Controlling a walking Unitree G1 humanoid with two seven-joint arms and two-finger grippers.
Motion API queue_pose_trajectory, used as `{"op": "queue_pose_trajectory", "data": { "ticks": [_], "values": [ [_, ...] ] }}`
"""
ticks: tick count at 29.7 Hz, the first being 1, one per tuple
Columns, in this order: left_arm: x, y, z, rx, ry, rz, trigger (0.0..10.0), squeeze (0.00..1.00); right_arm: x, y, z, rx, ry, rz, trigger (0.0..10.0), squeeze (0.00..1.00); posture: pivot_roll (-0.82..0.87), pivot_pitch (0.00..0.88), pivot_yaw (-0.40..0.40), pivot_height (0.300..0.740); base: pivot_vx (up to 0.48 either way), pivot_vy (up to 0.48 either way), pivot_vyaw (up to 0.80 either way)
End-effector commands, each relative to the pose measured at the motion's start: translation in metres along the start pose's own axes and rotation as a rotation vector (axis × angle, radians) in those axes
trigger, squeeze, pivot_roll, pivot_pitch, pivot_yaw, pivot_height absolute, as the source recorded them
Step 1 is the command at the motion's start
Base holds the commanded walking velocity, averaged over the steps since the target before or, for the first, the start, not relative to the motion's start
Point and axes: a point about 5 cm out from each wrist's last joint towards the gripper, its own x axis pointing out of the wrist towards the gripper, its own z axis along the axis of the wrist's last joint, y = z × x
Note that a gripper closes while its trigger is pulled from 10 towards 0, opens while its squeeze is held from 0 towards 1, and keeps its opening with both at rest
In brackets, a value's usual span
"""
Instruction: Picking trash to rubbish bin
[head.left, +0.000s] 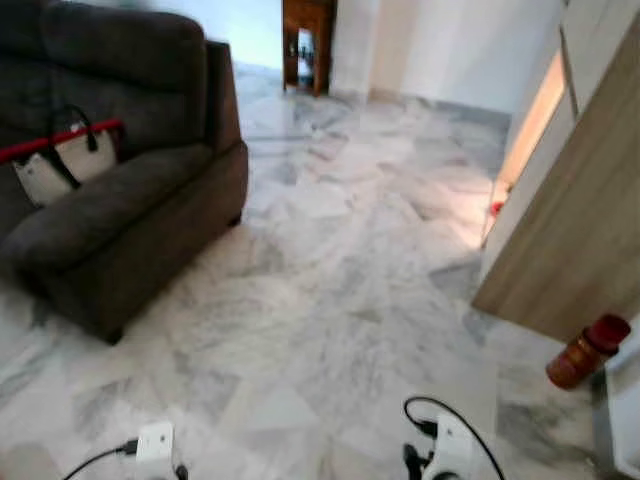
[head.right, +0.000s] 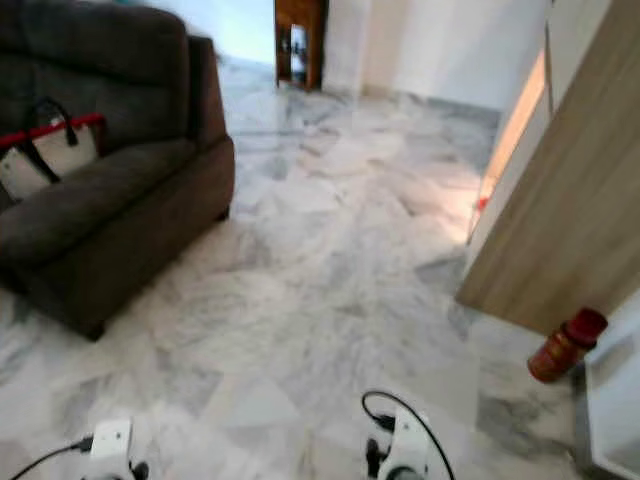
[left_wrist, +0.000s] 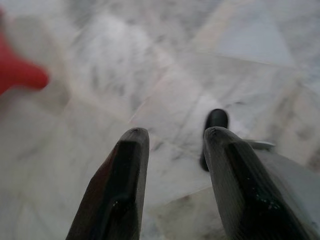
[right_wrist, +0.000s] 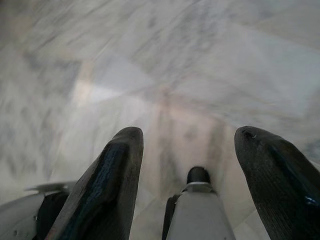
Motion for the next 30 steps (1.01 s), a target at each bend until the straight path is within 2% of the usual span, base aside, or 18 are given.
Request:
{"op": "queue_pose_trajectory", "data": {
  "ticks": [1,30],
  "values": [
    [-0.0010,0.0008,-0.0082,0.008,0.033,0.000,10.0,0.00,0.0002,-0.0038,0.0033,-0.010,-0.007,-0.006,10.0,0.00,-0.03,0.000,-0.015,0.740,0.000,0.000,0.80],
    [-0.0026,0.0048,-0.0170,0.023,0.057,0.010,10.0,0.00,-0.0002,-0.0046,0.0013,-0.029,0.003,0.001,10.0,0.00,-0.03,0.000,-0.014,0.740,0.000,0.000,0.80]
  ]
}}
